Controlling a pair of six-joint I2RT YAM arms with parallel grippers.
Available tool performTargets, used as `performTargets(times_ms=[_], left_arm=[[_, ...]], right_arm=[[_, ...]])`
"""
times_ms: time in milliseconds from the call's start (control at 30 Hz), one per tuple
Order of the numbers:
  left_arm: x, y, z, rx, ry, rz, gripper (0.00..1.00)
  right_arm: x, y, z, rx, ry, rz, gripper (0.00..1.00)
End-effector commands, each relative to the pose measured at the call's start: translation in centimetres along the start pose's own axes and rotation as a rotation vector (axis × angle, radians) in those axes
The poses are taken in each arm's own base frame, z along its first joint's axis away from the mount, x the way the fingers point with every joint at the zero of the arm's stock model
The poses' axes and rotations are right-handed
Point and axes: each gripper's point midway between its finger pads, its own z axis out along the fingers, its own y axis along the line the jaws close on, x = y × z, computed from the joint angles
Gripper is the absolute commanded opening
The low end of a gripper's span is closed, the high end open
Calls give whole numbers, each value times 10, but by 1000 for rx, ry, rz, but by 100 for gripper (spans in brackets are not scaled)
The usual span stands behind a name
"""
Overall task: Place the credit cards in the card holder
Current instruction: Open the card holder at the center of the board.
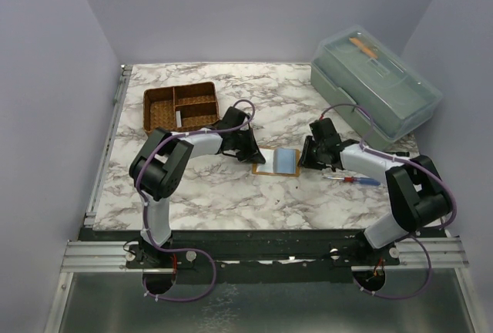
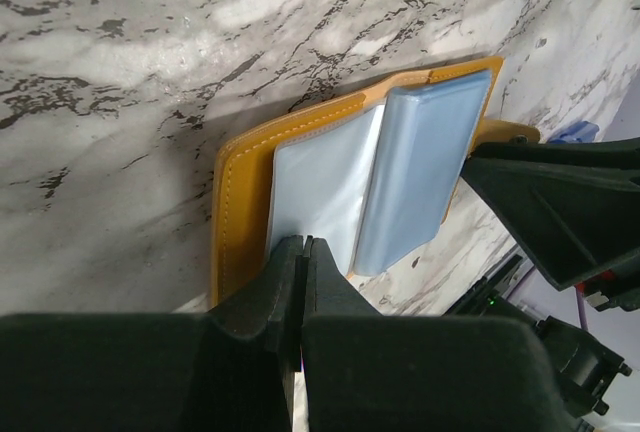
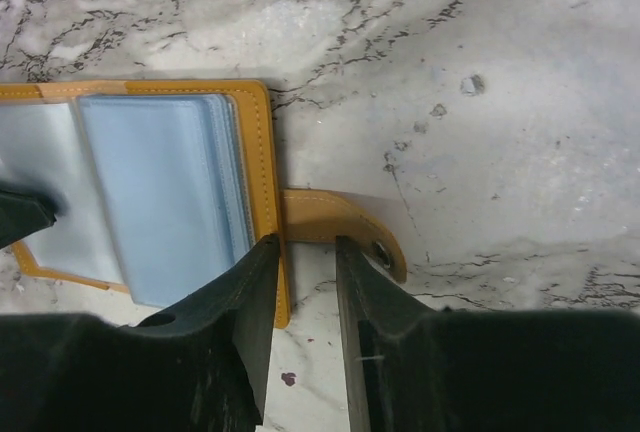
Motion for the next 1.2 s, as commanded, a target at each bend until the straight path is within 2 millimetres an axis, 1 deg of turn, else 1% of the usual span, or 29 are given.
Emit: performTargets(times_ms=[0,33,133,167,233,300,333,400,433,500,567,633,700,800,867,967,1033,1067,1167], left_arm=[[16,22,6,-88,61,-34,0],[16,20,7,-81,65,-26,0],[18,28,8,-115,90,-3,0],[22,26,8,-102,111,-4,0],[25,27,9,-103,124,0,0],[27,36,11,-137,134,5,0],[29,38,12,-150,149,0,0],[32,36,11,-158,174,-19,0],[33,34,11,-156,178,-26,0],[32,28,10,-145,187,-28,0],[29,22,11,-132,187,0,0],[28,19,13,-127,190,19,0],[29,15,15,-106,207,24,0],[25,4,14,-83,199,29,0],[20,-5,11,-64,189,44,1],[15,-10,10,-60,180,64,8],[12,-14,10,-57,178,59,10],[12,-16,11,-50,182,57,12],[9,-22,11,-40,177,57,13]], right_arm=[[20,-47,2,183,-4,35,33],[22,-54,2,207,-9,62,33],[24,-61,3,245,9,86,32],[24,-65,3,265,12,98,29],[22,-61,2,242,1,92,24],[19,-62,-1,247,-3,87,25],[15,-59,-3,238,1,64,25],[7,-55,-9,243,19,25,25],[2,-52,-13,236,21,7,27],[-6,-41,-17,198,33,-26,30],[-11,-30,-20,163,46,-28,31],[-14,-22,-21,127,47,-19,31],[-21,-8,-26,56,24,-39,31],[-44,9,-44,8,-26,-75,34],[-53,23,-58,-44,-28,-111,39],[-64,42,-72,-131,-56,-148,49],[-64,57,-75,-207,-46,-174,57],[-61,64,-75,-249,-16,-187,59],[-44,82,-64,-359,92,-199,59]])
